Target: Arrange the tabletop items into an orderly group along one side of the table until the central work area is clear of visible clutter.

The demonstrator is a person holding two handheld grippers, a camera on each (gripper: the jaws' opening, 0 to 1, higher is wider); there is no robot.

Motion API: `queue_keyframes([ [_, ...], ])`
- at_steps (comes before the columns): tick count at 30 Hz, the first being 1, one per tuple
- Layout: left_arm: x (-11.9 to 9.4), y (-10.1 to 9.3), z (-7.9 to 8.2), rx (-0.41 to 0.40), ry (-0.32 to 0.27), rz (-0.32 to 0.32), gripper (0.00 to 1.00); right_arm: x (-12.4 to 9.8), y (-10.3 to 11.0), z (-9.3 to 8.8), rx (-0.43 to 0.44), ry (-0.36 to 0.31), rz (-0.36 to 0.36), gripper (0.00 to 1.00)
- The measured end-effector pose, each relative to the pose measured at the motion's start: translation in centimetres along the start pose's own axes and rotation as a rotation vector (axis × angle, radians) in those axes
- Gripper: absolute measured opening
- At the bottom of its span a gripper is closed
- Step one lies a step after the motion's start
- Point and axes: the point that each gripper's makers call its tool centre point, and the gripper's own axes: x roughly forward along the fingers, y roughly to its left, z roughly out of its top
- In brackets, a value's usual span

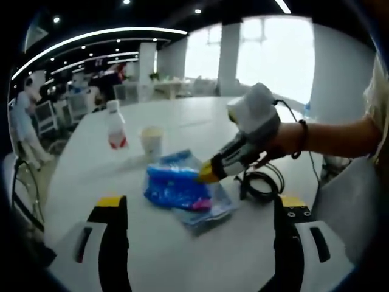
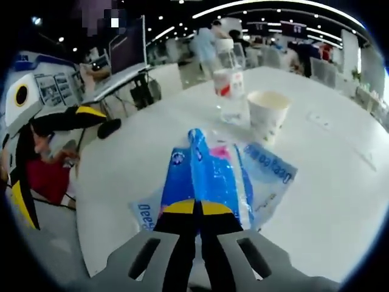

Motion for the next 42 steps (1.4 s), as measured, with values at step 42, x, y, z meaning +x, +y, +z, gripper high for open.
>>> queue_keyframes([
  [42,1.9,4.1,-0.1,-0.051,0.060,0.066,0.68,-7.2,4.2,0.5,-0.314,-0.006,0.153,0.01],
])
